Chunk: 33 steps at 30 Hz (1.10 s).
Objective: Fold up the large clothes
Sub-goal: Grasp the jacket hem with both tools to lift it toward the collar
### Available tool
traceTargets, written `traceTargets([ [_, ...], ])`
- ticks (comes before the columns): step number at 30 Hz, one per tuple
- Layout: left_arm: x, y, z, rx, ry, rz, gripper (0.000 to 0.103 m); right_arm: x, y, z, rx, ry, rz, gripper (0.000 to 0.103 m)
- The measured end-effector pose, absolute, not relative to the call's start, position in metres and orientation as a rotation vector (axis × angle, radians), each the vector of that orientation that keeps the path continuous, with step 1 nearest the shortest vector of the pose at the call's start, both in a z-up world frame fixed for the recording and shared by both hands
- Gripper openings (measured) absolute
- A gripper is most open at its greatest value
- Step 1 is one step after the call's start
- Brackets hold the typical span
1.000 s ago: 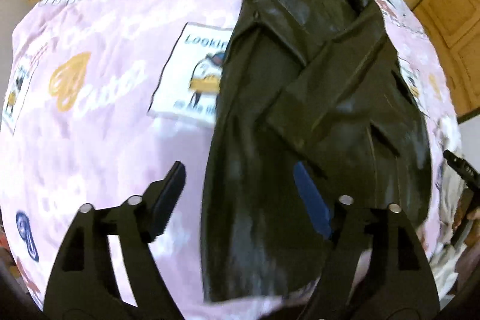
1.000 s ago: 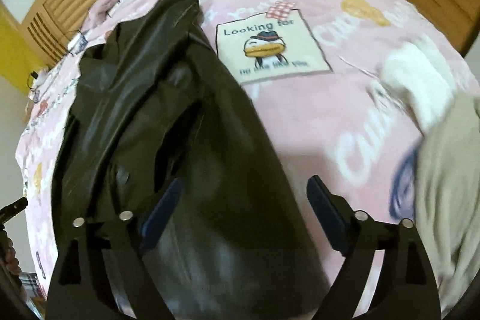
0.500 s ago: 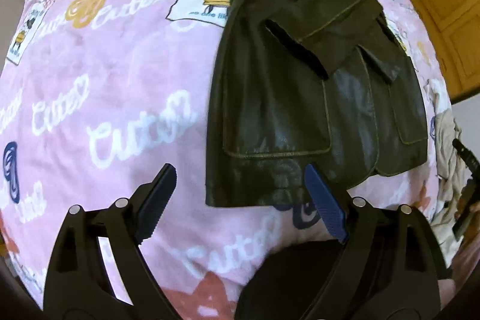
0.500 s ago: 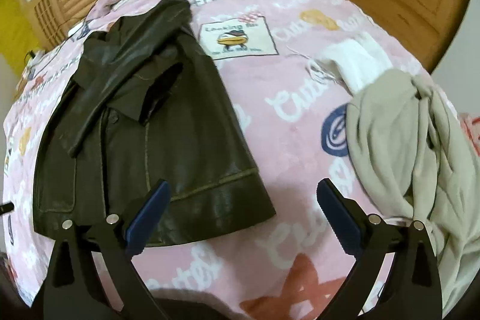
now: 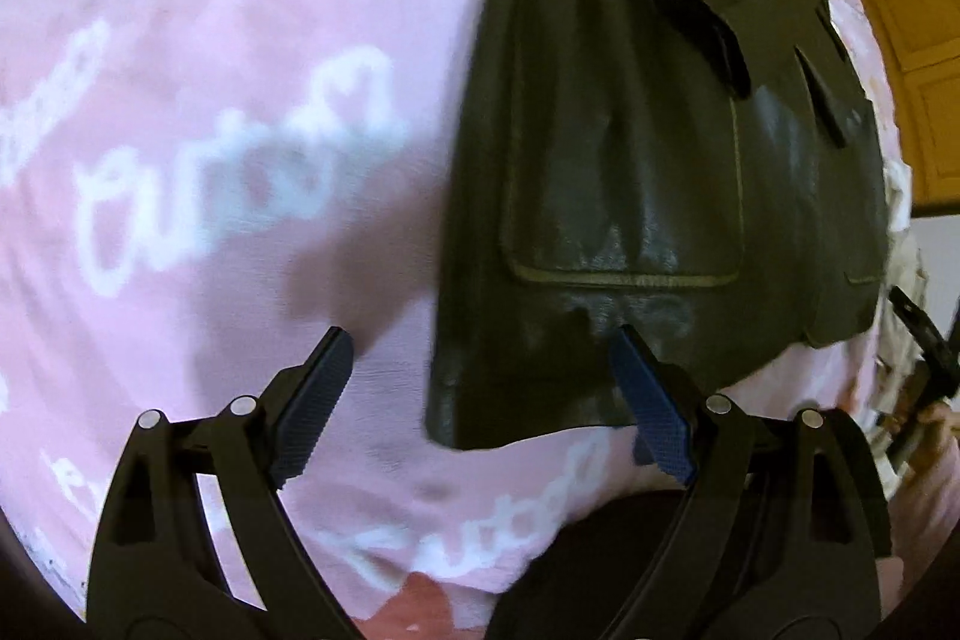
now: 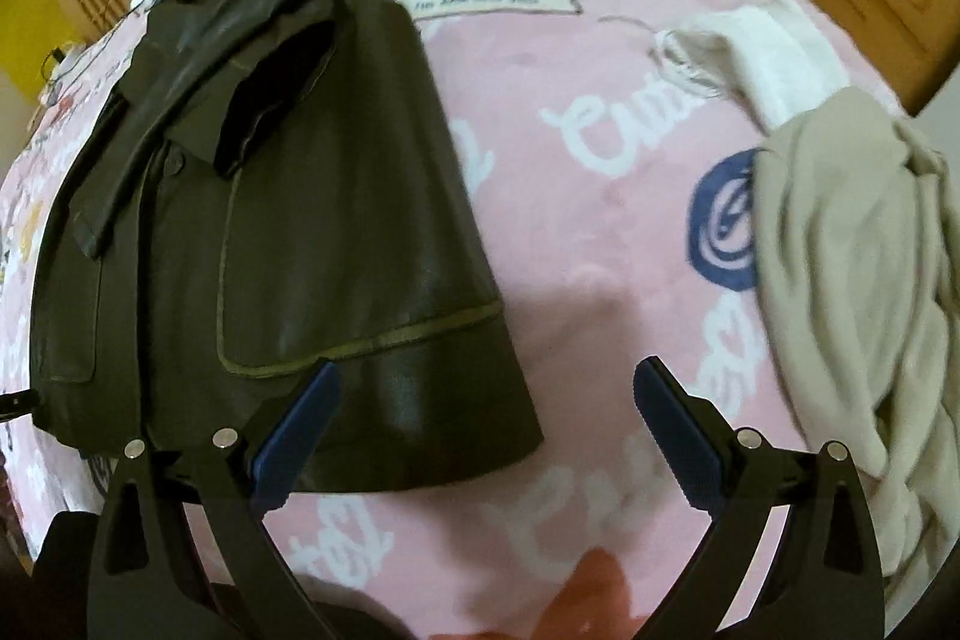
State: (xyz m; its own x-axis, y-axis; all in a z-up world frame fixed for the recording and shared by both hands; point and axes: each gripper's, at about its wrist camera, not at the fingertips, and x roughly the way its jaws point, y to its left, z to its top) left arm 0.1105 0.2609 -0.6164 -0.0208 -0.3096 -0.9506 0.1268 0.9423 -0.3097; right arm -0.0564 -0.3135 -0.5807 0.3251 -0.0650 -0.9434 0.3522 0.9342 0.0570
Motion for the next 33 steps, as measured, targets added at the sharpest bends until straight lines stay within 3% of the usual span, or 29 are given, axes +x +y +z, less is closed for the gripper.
traceTargets([
  [7, 0.124, 0.254, -0.642, -0.164, 1.636, -0.354, 0.085, -0.029, -0.327, -0.612, 0.321, 1.296, -0.217, 0.095],
  [11, 0.128, 0.259, -0.642, -0.232, 1.649, -0.350, 0.085, -0.022, -0.330, -0.625, 0.429, 1.302, -0.173, 0.081],
  [17, 0.118, 0.252, -0.630, -0.226, 1.610, -0.413, 0.085, -0.028, -0.322, -0.625, 0.483, 1.282, -0.121, 0.073],
  [23, 0.123, 0.244, -0.638, -0.140, 1.618, -0.396, 0.072, -0.028, -0.315, -0.627, 0.461, 1.299, -0.071, 0.069],
  [33, 0.127, 0.268, -0.628, -0.082, 1.583, -0.370, 0.073, -0.030, -0.316, -0.626, 0.458, 1.292, -0.079, 0.070],
])
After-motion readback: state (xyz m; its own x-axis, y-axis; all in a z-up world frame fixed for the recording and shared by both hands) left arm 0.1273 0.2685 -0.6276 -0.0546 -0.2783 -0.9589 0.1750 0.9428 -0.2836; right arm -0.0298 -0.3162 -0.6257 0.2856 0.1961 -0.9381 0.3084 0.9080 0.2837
